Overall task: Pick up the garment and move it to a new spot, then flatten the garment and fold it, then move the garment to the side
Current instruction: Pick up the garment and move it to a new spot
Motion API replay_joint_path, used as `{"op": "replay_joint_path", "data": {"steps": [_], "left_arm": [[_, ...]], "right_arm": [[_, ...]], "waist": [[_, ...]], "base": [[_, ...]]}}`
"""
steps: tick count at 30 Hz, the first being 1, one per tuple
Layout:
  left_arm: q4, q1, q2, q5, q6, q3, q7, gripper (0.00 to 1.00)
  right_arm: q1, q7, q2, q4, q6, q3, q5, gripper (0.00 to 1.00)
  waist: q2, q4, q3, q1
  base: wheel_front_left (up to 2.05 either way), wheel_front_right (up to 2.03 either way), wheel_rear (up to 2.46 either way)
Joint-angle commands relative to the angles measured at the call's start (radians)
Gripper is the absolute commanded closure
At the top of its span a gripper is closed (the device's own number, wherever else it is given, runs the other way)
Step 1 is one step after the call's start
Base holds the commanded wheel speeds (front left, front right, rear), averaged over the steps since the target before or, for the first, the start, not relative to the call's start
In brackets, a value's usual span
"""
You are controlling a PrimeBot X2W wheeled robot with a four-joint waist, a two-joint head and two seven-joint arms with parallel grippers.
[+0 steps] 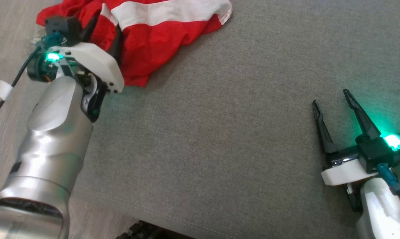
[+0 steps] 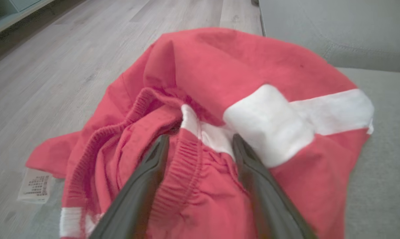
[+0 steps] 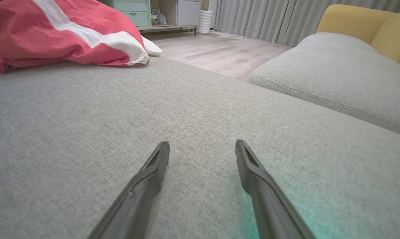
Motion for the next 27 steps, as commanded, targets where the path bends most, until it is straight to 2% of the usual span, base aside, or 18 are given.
{"op": "replay_joint_path", "data": {"steps": [1,2,3,4,10,15,22,25,27], "left_arm": [[0.000,-0.055,0.082,-0.012,0.002,-0.001,-0.024,0.00],[0.008,-0.061,0.086,-0.022,0.002,-0.015,-0.036,0.20],[0.013,-0.068,0.088,-0.036,0.002,-0.025,-0.054,0.88],[0.017,-0.076,0.092,-0.047,0.002,-0.036,-0.070,1.00],[0.024,-0.130,0.128,-0.085,0.002,-0.071,-0.154,1.00],[-0.009,-0.170,0.169,-0.100,0.002,-0.121,-0.200,1.00],[-0.141,-0.226,0.259,-0.113,0.002,-0.171,-0.196,1.00],[-0.216,-0.251,0.282,-0.132,0.002,-0.178,-0.163,1.00],[-0.281,-0.265,0.287,-0.154,0.002,-0.186,-0.117,1.00]], "right_arm": [[-0.012,0.003,-0.023,0.028,-0.001,0.003,-0.007,0.00],[-0.014,0.003,-0.023,0.026,-0.001,0.001,-0.007,0.00],[-0.016,0.003,-0.022,0.025,-0.001,-0.002,-0.008,0.00],[-0.019,0.003,-0.020,0.025,-0.001,-0.004,-0.009,0.00],[-0.031,0.003,0.002,0.040,-0.001,0.002,-0.004,0.00],[-0.035,0.003,0.042,0.071,-0.001,0.033,0.021,0.00],[-0.036,0.003,0.085,0.102,-0.001,0.089,0.083,0.00],[-0.026,0.003,0.089,0.106,-0.001,0.111,0.129,0.00],[-0.012,0.003,0.089,0.107,-0.001,0.129,0.187,0.00]], "waist": [[0.0000,-0.005,0.016,0.0001],[0.0000,-0.007,0.021,0.0001],[0.0000,-0.008,0.024,0.0001],[0.0000,-0.009,0.026,0.0001],[0.0000,-0.029,-0.002,0.0001],[0.0000,-0.084,-0.108,0.0001],[0.0000,-0.247,-0.277,0.0001],[0.0000,-0.330,-0.331,0.0001],[0.0000,-0.413,-0.384,0.0001]], "base": [[0.00,0.00,0.00],[0.00,0.00,0.00],[0.00,0.00,0.00],[0.00,0.00,0.00],[0.00,0.00,0.00],[0.00,0.00,0.00],[0.00,0.00,0.00],[0.00,0.00,0.00],[0.00,0.00,0.00]]}}
